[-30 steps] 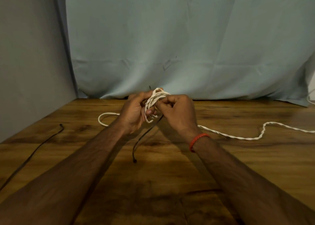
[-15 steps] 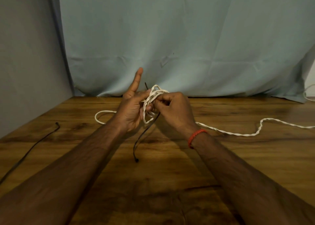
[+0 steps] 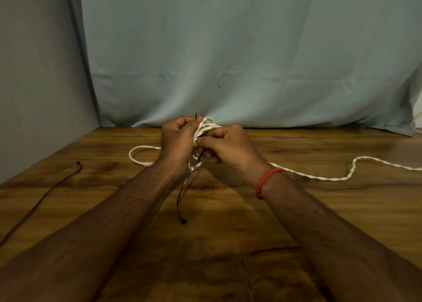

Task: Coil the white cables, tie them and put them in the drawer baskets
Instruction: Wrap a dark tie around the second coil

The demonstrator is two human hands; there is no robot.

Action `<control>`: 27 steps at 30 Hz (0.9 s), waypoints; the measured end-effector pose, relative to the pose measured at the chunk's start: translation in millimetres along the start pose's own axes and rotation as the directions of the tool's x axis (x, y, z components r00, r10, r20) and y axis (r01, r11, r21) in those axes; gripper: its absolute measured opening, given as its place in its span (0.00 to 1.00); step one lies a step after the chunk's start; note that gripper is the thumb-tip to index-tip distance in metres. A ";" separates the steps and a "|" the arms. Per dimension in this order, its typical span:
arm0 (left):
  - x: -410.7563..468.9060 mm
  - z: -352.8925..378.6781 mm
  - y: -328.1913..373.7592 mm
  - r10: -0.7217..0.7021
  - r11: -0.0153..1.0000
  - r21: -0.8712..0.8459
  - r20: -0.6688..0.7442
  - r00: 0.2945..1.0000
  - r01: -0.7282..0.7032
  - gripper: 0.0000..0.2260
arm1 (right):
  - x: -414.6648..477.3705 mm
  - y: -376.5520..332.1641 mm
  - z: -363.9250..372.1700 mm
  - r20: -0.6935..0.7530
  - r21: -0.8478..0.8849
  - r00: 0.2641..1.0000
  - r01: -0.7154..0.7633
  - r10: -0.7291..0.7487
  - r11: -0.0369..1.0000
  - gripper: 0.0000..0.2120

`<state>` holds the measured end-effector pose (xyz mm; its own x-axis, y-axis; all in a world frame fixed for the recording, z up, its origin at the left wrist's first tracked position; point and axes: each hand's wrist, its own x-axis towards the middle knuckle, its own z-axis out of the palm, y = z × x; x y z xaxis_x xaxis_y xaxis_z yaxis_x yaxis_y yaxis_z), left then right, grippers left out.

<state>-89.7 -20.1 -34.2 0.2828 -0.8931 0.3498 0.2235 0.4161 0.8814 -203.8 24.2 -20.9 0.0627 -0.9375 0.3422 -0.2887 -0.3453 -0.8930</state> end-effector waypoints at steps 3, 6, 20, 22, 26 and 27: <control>2.0 -1.1 2.0 -0.013 1.000 0.008 -0.058 0.998 0.014 0.04 | -1.2 -1.0 1.4 0.067 0.092 0.997 -0.050 0.044 0.995 0.04; 6.8 -3.7 3.5 -0.075 0.997 -0.035 -0.079 0.994 0.073 0.05 | -2.0 -2.3 -0.4 0.080 -0.091 0.993 0.093 -0.086 0.991 0.04; 25.9 -14.5 4.0 -0.391 0.884 -0.233 0.103 0.915 0.404 0.09 | 8.6 0.1 -31.5 0.064 -0.616 0.833 0.466 -0.549 0.635 0.26; 25.0 -14.6 7.0 -0.447 0.848 -0.219 0.193 0.874 0.482 0.15 | 9.8 3.7 -29.7 0.093 -0.385 0.924 0.376 -0.370 0.843 0.27; 26.0 -13.8 6.1 -0.487 0.791 -0.269 0.266 0.832 0.549 0.22 | 7.0 8.8 -10.8 0.053 0.066 0.989 0.135 -0.138 0.989 0.19; 25.5 -13.6 5.0 -0.491 0.783 -0.270 0.287 0.823 0.561 0.23 | 4.6 9.1 -3.6 0.036 0.194 0.993 0.101 -0.110 0.976 0.17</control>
<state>-68.7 -38.4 -25.1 -0.1444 -0.9881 -0.0536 0.5857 -0.1290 0.8002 -209.5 17.0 -26.5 0.1283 -0.8949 0.4274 -0.0898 -0.4397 -0.8936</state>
